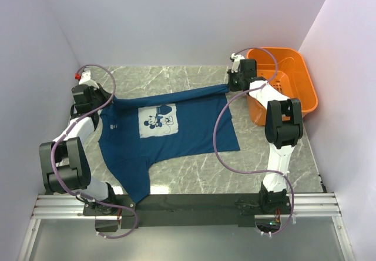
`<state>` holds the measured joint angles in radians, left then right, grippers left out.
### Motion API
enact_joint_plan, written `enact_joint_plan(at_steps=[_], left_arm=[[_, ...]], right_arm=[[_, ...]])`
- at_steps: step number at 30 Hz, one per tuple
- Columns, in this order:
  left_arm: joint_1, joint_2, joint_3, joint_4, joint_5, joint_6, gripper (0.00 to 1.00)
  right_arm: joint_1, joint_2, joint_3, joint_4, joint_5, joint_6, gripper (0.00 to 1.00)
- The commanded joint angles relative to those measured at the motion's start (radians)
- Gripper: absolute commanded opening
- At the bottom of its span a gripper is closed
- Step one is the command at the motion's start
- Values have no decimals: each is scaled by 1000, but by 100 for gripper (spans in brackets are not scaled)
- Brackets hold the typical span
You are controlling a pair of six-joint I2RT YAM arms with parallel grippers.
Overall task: Fold and stack the t-shirts
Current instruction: Fold the tshirt
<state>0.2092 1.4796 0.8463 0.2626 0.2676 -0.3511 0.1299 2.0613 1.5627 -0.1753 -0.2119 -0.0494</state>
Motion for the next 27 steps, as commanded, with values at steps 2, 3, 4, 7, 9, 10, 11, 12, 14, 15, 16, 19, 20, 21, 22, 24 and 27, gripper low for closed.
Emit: enact_joint_plan(at_steps=[2,3,4,7,9,10,11,12,14,15,16,19,20,21,22,24,27], left_arm=[[6,-39,-10,18,-5,31,1],[6,-39,-10,18,-7,32,1],[6,-42,-12,15,-7,35,1],[6,-51,-21,9,-7,41,1],[6,-54,-27,7,-8,46,1],[6,-56,-30,7,-10,46,1],[4,-58,-32,7,-10,47,1],[6,-58,-30,4,-4,49,1],[6,-59,-33,3,-1,49,1],[6,-59,-32,3,2,50,1],[6,-61,-32,3,2,50,1],[6,-64,-39,0,1,54,1],[6,-67,-39,-3,1,55,1],[6,-71,-42,-6,1,58,1],[6,-73,-44,-5,1,60,1],[6,-74,-44,-13,1,64,1],[4,-76,-50,-19,2,70,1]], right_arm=[[-12,-56,-9,-1,29,-17,10],[-12,-55,-9,-1,29,-17,11],[-12,-53,-9,-4,29,-17,12],[-10,-59,-10,-16,22,-23,22],[-10,-66,-16,-21,13,-32,27],[-10,-78,-19,-18,11,-35,32],[-10,-82,-24,-21,8,-36,35],[-12,-101,-30,-20,0,-43,38],[-10,-116,-41,-18,-12,-52,40],[-10,-134,-44,-18,-17,-56,42],[-10,-144,-46,-20,-20,-59,42],[-10,-168,-40,-53,-66,-90,43],[-12,-173,-36,-64,-90,-122,43],[-10,-182,-36,-78,-145,-144,44],[-12,-187,-33,-110,-177,-165,44],[-12,-190,-27,-139,-236,-216,44],[-12,-191,-20,-184,-308,-242,45]])
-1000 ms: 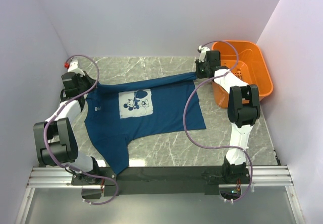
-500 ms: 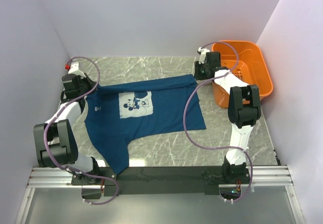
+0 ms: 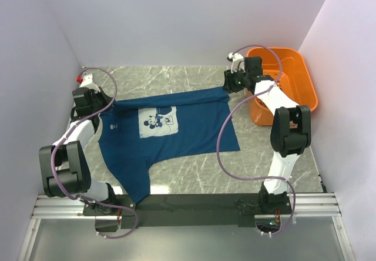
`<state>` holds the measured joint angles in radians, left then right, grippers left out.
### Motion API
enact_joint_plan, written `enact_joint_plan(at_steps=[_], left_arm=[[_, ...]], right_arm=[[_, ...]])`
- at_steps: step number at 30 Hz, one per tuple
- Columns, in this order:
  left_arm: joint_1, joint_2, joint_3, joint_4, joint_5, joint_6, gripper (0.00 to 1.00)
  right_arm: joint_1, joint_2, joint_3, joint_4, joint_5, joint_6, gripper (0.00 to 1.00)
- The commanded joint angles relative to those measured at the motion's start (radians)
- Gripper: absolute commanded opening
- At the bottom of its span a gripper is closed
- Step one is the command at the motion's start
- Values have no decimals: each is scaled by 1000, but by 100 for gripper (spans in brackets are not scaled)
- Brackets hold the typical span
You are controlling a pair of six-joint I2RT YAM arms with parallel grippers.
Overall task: Fold and stack the t-shirts
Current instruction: Fold the tshirt
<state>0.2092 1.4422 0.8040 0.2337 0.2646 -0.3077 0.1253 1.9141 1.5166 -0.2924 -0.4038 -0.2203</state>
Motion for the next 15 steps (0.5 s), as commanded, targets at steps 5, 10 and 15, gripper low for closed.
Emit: enact_joint_plan(at_steps=[5,10,15], left_arm=[[4,-51,-20,-2,-7,38,1],[6,-60,-17,-36,-8,45,2],[6,-51,58,-230,-13,61,42]], right_arm=[[-7,-38,24,-90,-138,-74,45],[-6,-50,8,-88,-145,-74,45],[-7,-73,-6,-88,-159,-67,45]])
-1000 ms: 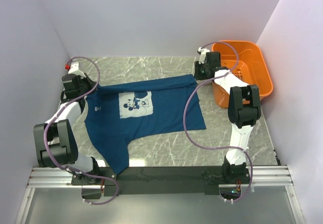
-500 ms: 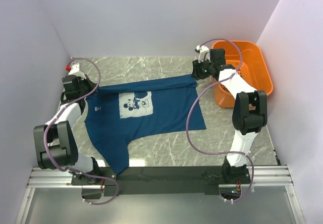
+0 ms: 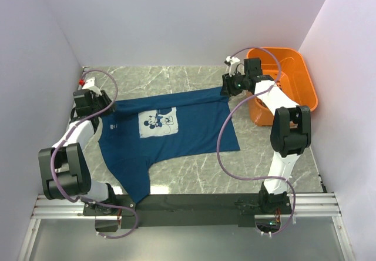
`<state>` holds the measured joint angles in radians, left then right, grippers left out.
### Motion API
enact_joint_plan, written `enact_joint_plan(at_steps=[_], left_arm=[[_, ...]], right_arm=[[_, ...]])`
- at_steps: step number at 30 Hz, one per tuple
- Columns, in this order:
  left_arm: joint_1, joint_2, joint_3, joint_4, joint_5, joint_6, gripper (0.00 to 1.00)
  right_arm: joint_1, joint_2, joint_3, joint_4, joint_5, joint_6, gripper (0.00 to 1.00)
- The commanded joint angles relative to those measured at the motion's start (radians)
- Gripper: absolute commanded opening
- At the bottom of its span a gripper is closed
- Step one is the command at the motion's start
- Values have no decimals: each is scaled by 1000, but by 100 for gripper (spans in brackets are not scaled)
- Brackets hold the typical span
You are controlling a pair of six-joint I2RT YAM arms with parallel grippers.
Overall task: Fold and stack the t-shirts
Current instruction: Fold the tshirt
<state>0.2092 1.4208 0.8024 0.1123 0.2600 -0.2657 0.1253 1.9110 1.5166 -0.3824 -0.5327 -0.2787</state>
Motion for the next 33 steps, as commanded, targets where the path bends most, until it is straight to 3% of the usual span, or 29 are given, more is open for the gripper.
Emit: enact_joint_plan(at_steps=[1,3,6,18,26,33], left_arm=[[6,-45,57,-135,-14,19,56],[4,-114,34,-135,-54,-7,78],[4,-172,26,-138,-99,-36,86],[4,174,222,-295,31,-21,70],[-14,357,374,-342,71,68,69],[-37,428,446,-401,68,103,65]], right_arm=[[-6,-76,-10,2,-33,-8,45],[-6,-95,-16,0,-39,-5,45],[-7,-128,-42,2,-53,-4,45],[-6,-242,-190,-9,-150,35,46],[-4,-290,-289,27,-162,49,46],[-6,-294,-305,36,-158,55,47]])
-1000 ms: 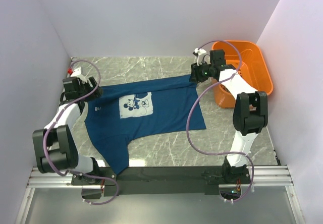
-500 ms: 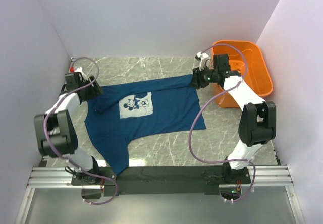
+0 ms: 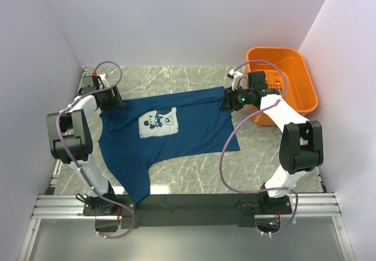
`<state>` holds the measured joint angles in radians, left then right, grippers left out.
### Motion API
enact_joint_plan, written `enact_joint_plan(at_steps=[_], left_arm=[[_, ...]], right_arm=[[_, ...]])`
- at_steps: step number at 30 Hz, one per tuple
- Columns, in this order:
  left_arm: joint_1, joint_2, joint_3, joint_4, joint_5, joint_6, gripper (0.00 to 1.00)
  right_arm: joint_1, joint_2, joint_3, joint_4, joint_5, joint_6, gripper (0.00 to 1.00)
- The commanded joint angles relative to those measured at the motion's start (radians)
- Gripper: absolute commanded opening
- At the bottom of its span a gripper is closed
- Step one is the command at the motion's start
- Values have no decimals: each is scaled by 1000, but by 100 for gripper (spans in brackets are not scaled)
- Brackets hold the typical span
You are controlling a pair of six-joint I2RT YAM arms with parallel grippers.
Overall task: Fold and stack the t-shirts
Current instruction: Fold the tshirt
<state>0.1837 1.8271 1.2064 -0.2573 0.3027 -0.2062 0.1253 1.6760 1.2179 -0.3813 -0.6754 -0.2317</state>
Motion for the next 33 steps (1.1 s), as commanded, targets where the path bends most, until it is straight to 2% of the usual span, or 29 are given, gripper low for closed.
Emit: enact_joint_plan(at_steps=[1,12,14,17,20,23,24,26,33], left_arm=[[-13,27,42,-33,27,45,65],[-38,60,51,-68,-16,56,56],[-41,55,51,-72,-11,54,51],[-44,32,42,-77,-8,51,30],[-46,-3,18,-73,6,51,20],[-49,-32,-8,-77,25,56,14],[-47,-40,-16,-77,32,56,6],[-49,-64,-37,-80,44,54,1],[-66,-163,-123,-82,88,64,1]], right_arm=[[-6,-59,-6,35,-15,8,46],[-9,-56,-4,35,-10,12,46],[-10,-58,-4,35,-12,11,46],[-12,-59,-3,35,-12,14,46],[-12,-61,-3,36,-12,15,46],[-16,-61,-1,36,-13,17,47],[-18,-62,-1,36,-12,19,46],[-21,-65,2,35,-13,19,47],[-26,-87,-9,42,-19,22,47]])
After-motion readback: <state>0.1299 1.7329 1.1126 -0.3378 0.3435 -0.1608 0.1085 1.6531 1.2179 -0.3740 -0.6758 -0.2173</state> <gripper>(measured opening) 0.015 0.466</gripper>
